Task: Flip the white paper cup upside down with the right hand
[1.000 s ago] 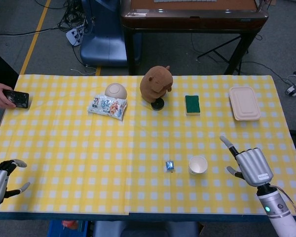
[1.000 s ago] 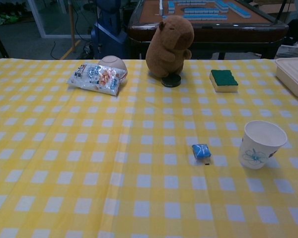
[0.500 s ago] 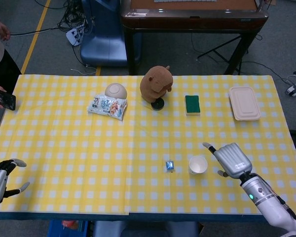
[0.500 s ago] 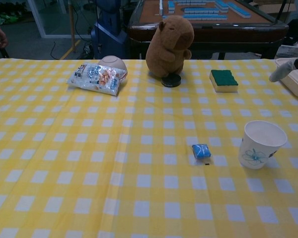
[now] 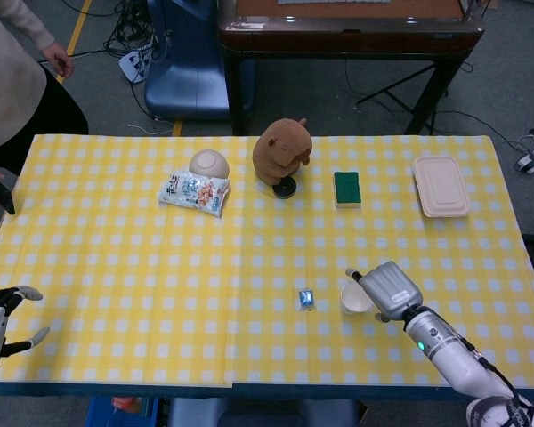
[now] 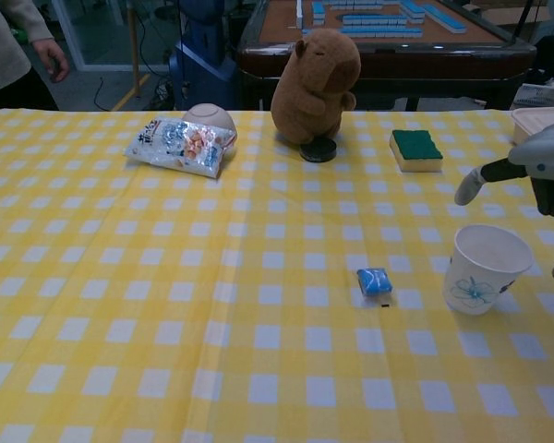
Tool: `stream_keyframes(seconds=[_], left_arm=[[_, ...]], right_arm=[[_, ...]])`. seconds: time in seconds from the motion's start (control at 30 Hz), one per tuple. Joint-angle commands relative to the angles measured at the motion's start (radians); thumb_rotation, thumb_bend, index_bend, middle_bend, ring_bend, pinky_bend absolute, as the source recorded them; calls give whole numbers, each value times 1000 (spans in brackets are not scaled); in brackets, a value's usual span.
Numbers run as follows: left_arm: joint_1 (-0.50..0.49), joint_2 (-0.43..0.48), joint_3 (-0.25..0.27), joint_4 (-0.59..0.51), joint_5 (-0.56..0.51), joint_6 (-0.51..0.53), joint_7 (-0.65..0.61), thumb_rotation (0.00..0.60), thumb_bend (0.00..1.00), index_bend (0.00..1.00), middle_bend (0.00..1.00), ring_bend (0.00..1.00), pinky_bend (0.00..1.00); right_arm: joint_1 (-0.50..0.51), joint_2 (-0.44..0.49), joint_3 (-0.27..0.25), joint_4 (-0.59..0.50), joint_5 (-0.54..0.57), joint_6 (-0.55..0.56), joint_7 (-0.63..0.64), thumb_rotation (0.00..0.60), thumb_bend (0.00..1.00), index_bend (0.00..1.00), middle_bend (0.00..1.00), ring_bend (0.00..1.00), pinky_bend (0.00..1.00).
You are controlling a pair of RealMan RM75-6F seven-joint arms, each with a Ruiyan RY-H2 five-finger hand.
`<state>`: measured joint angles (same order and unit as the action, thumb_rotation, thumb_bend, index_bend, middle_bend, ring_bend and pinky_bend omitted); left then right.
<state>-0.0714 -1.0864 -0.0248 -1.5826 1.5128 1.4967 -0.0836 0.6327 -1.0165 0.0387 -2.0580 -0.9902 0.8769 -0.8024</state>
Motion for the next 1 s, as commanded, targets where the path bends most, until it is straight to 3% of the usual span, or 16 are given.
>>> stream_keyframes(seconds=[0.03,0.5,1.0], left_arm=[[1,0,0,-1,1,2,0,600,171,468,361,316,438],[6,5,-2,-3,2,11,-7,600,171,468,361,316,438],[7,7,-3,-3,1,10,-7,600,171,468,361,316,438]], right_arm=[[25,-24,-11,6,26,7,-23,600,0,190,1000,1000,1000],[102,-83,-51,27,100,34,-60,600,0,236,1000,1000,1000],[137,-104,-81,41,106,68,-36,600,0,402,1000,1000,1000]])
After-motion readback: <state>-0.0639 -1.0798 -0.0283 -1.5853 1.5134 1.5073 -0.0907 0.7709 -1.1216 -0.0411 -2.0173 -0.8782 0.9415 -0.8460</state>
